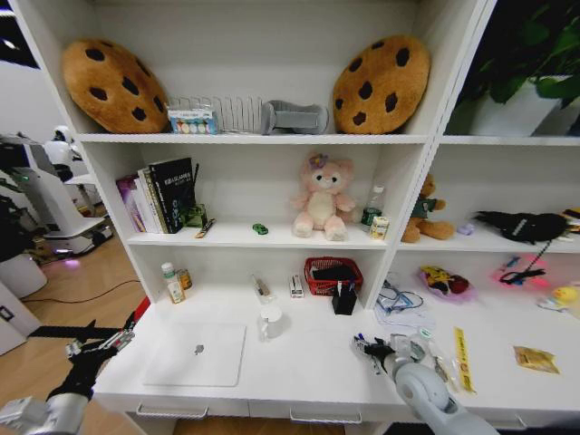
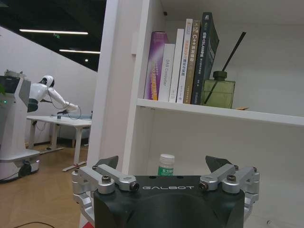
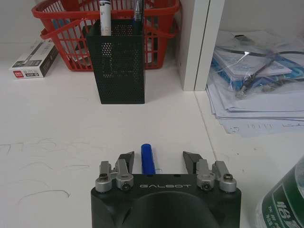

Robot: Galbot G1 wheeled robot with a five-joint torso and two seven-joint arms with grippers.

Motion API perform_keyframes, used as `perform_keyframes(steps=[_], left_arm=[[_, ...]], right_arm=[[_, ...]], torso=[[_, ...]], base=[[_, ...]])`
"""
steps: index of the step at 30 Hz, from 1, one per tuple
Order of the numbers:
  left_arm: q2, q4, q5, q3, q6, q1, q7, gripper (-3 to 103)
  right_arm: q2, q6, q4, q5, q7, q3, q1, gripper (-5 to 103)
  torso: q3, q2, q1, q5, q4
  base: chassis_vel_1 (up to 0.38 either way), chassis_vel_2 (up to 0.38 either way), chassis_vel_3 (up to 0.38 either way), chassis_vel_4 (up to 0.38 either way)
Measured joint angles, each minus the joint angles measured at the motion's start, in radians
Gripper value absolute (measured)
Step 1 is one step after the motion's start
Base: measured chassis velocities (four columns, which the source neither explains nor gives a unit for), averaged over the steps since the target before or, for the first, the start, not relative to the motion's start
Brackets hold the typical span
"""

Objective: Organize the objects on the table.

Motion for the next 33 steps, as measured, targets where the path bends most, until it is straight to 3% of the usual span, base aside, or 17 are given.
perform_keyframes(steps=[5,11,13,22,28,29,30,32,33], left_arm=[[0.0,0.0,0.0,0.0,0.0,0.0,0.0,100],[0.0,0.0,0.0,0.0,0.0,0.0,0.0,100],[0.0,0.0,0.0,0.0,0.0,0.0,0.0,100],[0.0,0.0,0.0,0.0,0.0,0.0,0.0,100],[0.0,0.0,0.0,0.0,0.0,0.0,0.0,100],[0.0,0.0,0.0,0.0,0.0,0.0,0.0,100],[0.0,0.0,0.0,0.0,0.0,0.0,0.0,100],[0.0,0.0,0.0,0.0,0.0,0.0,0.0,100],[0.0,0.0,0.0,0.0,0.0,0.0,0.0,100]], right_arm=[[0.0,0.0,0.006,-0.004,0.0,0.006,-0.015,41],[0.001,0.001,0.006,-0.006,-0.001,0.007,-0.018,24],[0.001,0.002,0.006,-0.007,-0.001,0.005,-0.017,13],[0.001,0.018,0.007,-0.052,-0.017,-0.002,-0.014,10],[0.007,0.139,0.001,-0.201,-0.089,-0.019,0.016,10],[0.008,0.192,-0.01,-0.256,-0.118,-0.026,0.035,10],[0.008,0.192,-0.01,-0.256,-0.118,-0.026,0.035,10],[0.006,0.294,-0.037,-0.355,-0.164,-0.036,0.086,10],[0.006,0.294,-0.037,-0.355,-0.164,-0.036,0.086,10]], torso=[[0.0,0.0,0.0,0.0001,0.0],[0.0,0.0,0.0,0.0002,0.0],[0.0,0.0,0.0,0.0003,0.0],[0.0,0.0,0.0,0.0006,-0.0001],[0.0,0.0,0.0,0.0006,-0.0001],[0.0,0.0,0.0,0.0006,-0.0001],[0.0,0.0,0.0,0.0006,-0.0001],[0.0,0.0,0.0,0.0004,-0.0001],[0.0,0.0,0.0,0.0004,-0.0001]], base=[[0.0,0.0,0.0,0.0],[0.0,0.0,0.0,0.0],[0.0,0.0,0.0,0.0],[0.0,0.0,0.0,0.0],[0.0,0.0,0.0,0.0],[0.0,0.0,0.0,0.0],[0.0,0.0,0.0,0.0],[0.0,0.0,0.0,0.0],[0.0,0.0,0.0,0.0]])
